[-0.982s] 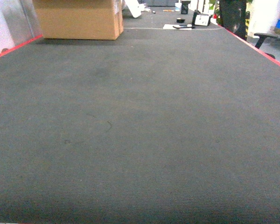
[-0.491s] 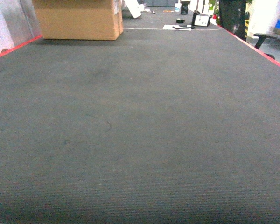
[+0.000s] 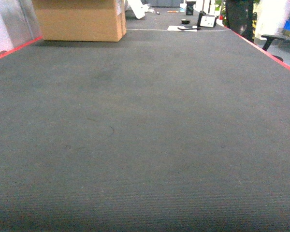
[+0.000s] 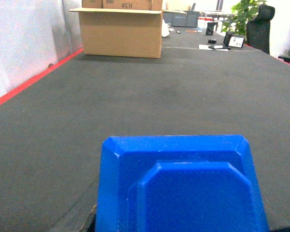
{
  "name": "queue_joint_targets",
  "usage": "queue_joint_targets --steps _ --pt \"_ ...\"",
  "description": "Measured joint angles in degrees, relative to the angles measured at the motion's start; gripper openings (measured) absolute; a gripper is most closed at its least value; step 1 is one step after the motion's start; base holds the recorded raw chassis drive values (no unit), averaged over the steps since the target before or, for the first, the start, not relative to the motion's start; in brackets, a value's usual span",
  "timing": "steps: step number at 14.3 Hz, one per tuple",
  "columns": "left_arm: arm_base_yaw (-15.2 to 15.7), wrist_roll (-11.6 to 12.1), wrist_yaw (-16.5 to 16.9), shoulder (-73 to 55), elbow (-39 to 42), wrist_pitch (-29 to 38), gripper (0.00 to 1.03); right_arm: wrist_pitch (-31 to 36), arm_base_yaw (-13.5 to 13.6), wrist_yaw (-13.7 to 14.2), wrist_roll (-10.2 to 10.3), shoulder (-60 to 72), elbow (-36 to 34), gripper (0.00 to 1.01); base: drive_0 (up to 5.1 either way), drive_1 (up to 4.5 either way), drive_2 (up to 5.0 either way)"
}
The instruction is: Sort blue parts and orange caps into right shelf containers
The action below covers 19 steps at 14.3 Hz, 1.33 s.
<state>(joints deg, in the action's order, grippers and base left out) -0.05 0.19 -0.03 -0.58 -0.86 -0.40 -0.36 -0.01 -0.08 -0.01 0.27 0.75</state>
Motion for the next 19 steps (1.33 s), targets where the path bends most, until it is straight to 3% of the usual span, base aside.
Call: queue_joint_targets --steps 19 --pt "0.04 0.00 0.02 0.00 0.00 -0.02 0.44 0.02 0.00 0.04 0.00 0.00 0.00 0.45 -1.6 -1.62 -1.6"
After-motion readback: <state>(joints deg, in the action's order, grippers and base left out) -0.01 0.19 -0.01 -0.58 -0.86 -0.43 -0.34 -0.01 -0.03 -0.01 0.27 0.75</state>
